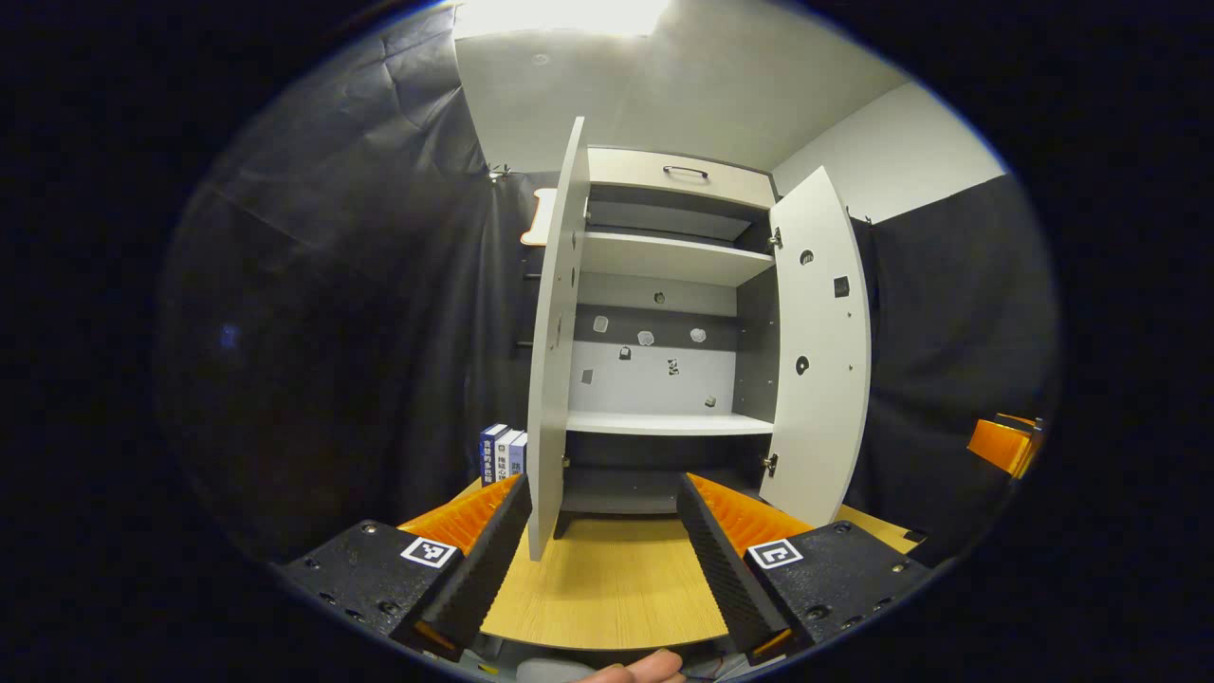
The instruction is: Open the right door of the double-door shoe cabinet with the right hand, and open the left door with the left hand.
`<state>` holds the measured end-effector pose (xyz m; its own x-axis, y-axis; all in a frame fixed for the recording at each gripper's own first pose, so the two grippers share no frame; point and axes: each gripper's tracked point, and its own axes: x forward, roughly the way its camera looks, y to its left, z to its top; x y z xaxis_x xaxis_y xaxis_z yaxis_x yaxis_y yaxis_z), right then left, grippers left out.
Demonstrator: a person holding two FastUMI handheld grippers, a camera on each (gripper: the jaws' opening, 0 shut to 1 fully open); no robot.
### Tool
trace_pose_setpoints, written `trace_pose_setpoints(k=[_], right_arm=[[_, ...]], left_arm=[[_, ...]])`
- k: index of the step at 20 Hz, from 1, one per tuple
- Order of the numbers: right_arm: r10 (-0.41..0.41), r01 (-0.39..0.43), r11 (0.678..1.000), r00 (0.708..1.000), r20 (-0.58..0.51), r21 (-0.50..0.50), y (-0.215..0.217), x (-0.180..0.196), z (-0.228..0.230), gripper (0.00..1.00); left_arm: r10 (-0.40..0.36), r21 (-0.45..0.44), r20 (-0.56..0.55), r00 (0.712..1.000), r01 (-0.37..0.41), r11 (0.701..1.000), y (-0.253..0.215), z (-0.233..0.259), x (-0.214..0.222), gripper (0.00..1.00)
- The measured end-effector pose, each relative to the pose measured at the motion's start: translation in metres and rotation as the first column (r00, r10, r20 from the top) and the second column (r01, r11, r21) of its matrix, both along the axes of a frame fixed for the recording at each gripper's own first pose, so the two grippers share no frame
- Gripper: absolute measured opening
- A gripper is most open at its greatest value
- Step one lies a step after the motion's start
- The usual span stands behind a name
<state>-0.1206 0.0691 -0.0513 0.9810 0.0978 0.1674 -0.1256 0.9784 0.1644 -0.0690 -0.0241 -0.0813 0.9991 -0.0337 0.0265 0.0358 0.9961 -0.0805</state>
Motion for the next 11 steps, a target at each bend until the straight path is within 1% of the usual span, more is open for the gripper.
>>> trace_pose_setpoints(k=[1,2,3,8,11], right_arm=[[-0.006,0.006,1.0,1.0,0.004,0.001,-0.002,-0.002,0.002,0.98],[-0.01,0.01,1.0,1.0,0.008,0.004,-0.003,-0.002,0.003,0.98],[-0.011,0.011,1.0,1.0,0.013,0.005,-0.003,-0.004,0.004,0.98],[-0.012,0.012,1.0,1.0,0.028,-0.006,-0.005,-0.008,0.007,0.98],[-0.023,0.023,1.0,0.999,0.032,-0.001,-0.009,-0.009,0.009,0.98]], left_arm=[[0.004,0.007,0.007,1.0,-0.004,1.0,0.002,0.002,-0.001,0.96],[0.002,0.012,0.012,1.0,-0.002,1.0,0.002,0.003,-0.002,0.92],[-0.003,0.014,0.014,1.0,0.003,1.0,0.001,0.005,-0.004,0.96],[-0.025,0.022,0.043,0.999,0.024,0.999,-0.006,0.011,-0.009,0.95],[-0.033,0.03,0.036,0.999,0.032,0.999,-0.009,0.009,-0.01,0.95]])
